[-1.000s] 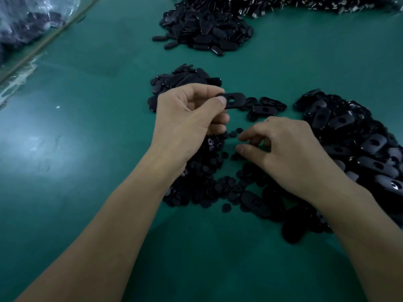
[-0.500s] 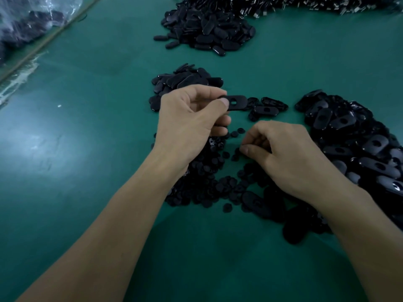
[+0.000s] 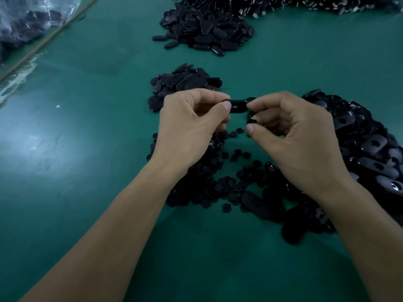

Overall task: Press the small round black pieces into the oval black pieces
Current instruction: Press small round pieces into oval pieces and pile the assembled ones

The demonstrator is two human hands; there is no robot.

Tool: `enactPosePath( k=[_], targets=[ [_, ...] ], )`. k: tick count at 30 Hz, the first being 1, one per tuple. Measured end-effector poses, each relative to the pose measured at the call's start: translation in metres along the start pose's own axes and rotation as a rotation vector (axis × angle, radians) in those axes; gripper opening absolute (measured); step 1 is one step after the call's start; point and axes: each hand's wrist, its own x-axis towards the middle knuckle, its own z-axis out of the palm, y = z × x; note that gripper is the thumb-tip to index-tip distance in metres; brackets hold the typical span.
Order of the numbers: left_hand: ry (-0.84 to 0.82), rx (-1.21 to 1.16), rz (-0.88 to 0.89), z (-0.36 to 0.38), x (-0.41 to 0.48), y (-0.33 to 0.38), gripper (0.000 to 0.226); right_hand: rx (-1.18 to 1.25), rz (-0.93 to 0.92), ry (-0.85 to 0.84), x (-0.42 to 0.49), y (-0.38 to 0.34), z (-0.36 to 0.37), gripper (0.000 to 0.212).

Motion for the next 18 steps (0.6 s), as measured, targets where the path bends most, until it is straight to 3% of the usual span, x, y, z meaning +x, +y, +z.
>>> enactPosePath(
  k=[11,18],
  targets=[
    [0.019,-0.024,0.03,0.0011,0.0,0.0031,0.01,0.308,0.079,-0.021,0.0055,0.0012,0.0001,0.017],
    [0.029,-0.023,0.02,0.0003,-0.001,0.0045,0.011,0.328,0.1,-0.077,0.0057,0.0027,0.0004,0.023]
  ],
)
